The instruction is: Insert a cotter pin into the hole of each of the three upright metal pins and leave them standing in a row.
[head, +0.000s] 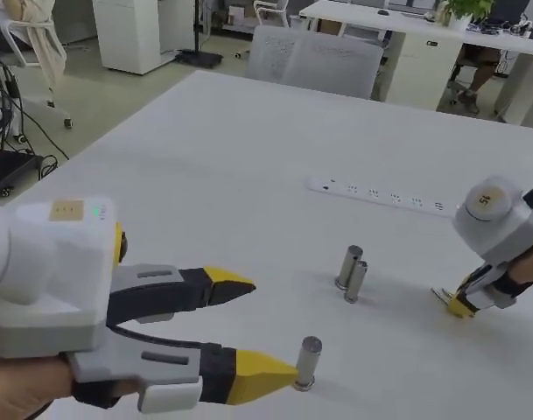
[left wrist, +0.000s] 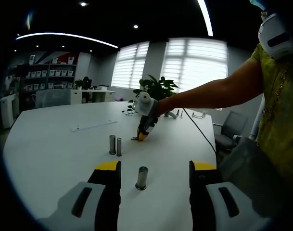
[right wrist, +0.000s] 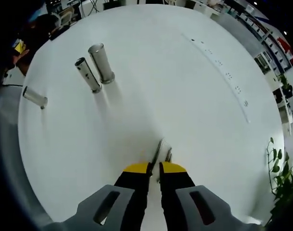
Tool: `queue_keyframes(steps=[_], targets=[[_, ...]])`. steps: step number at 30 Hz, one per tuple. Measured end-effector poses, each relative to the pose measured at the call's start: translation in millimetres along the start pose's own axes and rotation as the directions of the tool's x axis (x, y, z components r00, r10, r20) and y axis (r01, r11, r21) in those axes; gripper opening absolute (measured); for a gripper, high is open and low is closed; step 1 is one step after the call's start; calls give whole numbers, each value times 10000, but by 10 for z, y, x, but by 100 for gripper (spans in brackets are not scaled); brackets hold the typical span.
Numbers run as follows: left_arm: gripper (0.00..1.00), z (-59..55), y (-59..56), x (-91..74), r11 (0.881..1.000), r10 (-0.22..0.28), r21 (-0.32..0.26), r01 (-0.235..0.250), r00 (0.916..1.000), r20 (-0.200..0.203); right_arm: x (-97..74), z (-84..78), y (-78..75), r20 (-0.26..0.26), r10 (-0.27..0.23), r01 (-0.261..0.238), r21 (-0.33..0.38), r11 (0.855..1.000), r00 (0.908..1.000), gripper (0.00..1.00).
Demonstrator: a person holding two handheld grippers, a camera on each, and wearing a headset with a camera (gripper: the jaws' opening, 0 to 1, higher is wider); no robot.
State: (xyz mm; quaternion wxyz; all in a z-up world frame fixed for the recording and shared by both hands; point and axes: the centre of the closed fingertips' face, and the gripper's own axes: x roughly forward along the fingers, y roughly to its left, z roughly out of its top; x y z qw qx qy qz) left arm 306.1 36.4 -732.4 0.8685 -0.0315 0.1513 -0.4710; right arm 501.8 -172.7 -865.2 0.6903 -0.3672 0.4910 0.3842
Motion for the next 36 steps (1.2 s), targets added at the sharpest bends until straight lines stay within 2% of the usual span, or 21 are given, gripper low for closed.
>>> queue_keyframes(steps=[9,13,23,27,35,36], targets=[[55,10,4,6,10000,-6,71,6,10000,36,13,2,36,-286,244,-245,-31,9997,9993,7],[55,9,7,2,10000,12,69,-12,10000,28,16,-2,21,-405,186,-191,-122,9997,9990,6],[52,13,21,5,9999,70,103,-70,10000,2,10,-18,9,-443,63,-72,-204,9998,9990,3],[51,12,15,12,9999,44,121,-44,10000,-38,-54,-11,17,-326,42,-47,-171,9998,9995,3],[49,33,-28,37,9994,-88,326,91,9999,-97,-216,-29,183,-243,272,-276,-189,9994,9993,2],[49,40,-37,39,9992,-97,382,101,9999,-108,-255,-20,246,-166,469,-471,-117,9988,9988,2]])
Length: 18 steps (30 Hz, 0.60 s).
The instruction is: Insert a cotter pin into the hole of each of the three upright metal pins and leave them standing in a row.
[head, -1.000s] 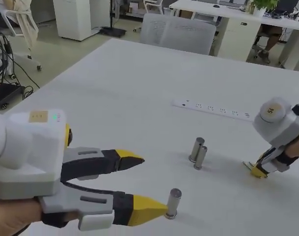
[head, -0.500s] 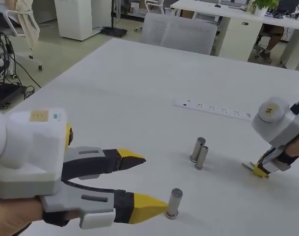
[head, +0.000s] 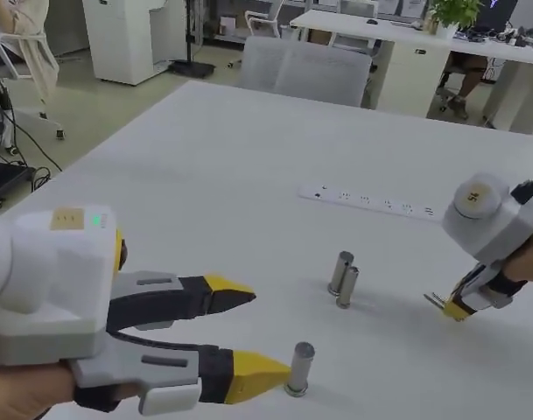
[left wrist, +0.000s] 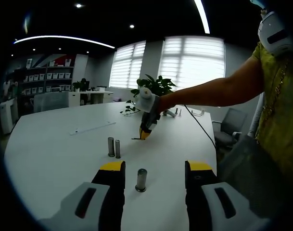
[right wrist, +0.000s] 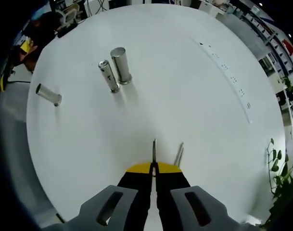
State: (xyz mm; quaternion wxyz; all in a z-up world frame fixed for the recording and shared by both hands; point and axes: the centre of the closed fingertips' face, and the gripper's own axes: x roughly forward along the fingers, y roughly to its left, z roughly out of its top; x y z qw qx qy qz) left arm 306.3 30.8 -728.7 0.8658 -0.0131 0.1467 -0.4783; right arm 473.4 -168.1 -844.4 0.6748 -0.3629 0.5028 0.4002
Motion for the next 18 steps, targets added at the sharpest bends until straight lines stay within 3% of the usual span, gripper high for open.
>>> queue_keyframes(steps=[6,18], targets=[[48,39,-61,12,9995,-149,262,150,9999,-26,-199,17,271,157,413,-410,-194,9990,9990,2],[44,93,-218,43,9951,-561,806,572,9983,-157,-651,72,1006,590,1347,-1271,-1170,9850,9891,2]])
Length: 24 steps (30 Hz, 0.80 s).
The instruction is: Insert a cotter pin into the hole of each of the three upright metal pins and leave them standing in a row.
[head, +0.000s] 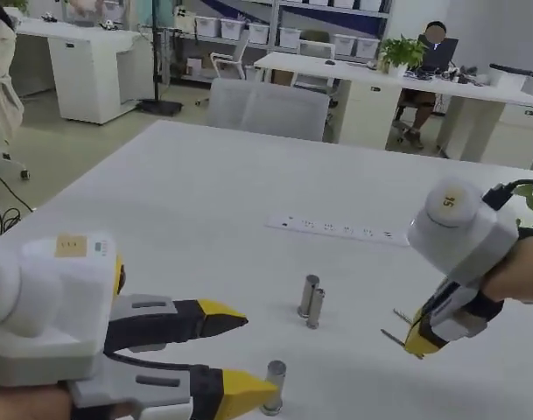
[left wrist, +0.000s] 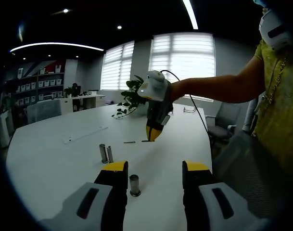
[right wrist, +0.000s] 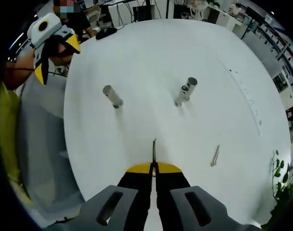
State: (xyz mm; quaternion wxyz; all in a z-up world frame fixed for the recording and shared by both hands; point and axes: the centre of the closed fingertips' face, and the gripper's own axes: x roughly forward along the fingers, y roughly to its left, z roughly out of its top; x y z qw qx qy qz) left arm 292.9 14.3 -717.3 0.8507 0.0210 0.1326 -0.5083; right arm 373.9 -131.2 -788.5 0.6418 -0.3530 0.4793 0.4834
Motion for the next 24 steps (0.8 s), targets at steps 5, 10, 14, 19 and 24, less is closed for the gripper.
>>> queue_keyframes(steps=[5,10,14,19,24], targets=[[40,32,-59,30,9995,-258,188,257,9997,16,-121,126,340,243,513,-496,-652,9966,9984,2],[37,37,-139,105,9974,-602,384,606,9981,-112,-199,256,580,357,928,-875,-1299,9877,9950,3],[35,21,-226,173,9935,-952,595,972,9948,-353,-251,336,767,203,1087,-1027,-1943,9755,9939,3],[32,18,-298,255,9892,-1226,749,1256,9915,-439,-269,383,980,-61,1441,-1412,-2446,9593,9895,3],[29,-19,-385,334,9830,-1546,896,1600,9859,-643,-274,406,1099,-207,1631,-1626,-2711,9487,9864,3]])
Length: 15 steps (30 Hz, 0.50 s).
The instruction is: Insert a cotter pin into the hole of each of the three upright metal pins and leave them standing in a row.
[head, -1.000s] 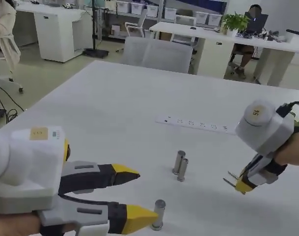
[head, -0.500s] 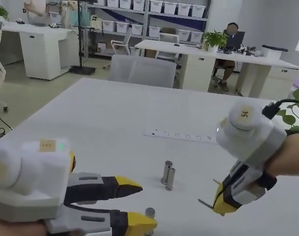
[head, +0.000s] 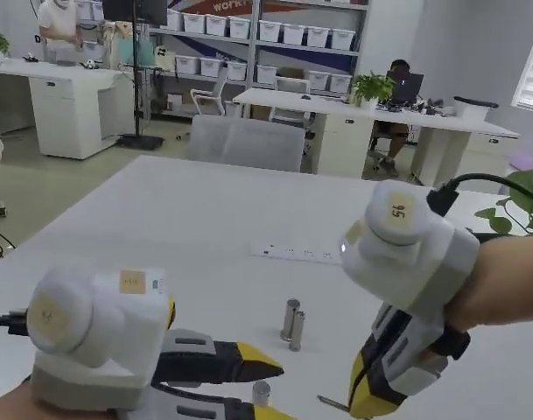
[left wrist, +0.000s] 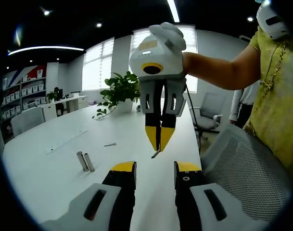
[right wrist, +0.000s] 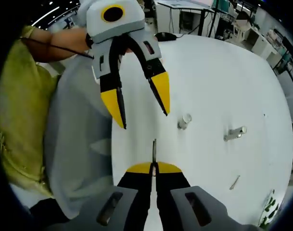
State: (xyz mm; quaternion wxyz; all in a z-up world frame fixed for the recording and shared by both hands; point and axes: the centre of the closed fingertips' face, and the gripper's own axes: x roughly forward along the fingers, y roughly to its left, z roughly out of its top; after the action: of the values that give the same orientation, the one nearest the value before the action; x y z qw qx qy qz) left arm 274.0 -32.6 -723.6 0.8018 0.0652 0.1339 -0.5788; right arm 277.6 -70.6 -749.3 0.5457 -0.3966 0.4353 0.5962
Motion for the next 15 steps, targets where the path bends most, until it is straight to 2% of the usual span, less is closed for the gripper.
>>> queue_keyframes(steps=[7,15], targets=[[23,-63,-101,161,9986,-477,209,485,9981,-379,-12,81,121,104,297,-294,-304,9991,9995,3],[11,-24,-166,216,9966,-753,301,761,9967,-291,-12,62,162,-17,400,-400,-490,9980,9992,3]])
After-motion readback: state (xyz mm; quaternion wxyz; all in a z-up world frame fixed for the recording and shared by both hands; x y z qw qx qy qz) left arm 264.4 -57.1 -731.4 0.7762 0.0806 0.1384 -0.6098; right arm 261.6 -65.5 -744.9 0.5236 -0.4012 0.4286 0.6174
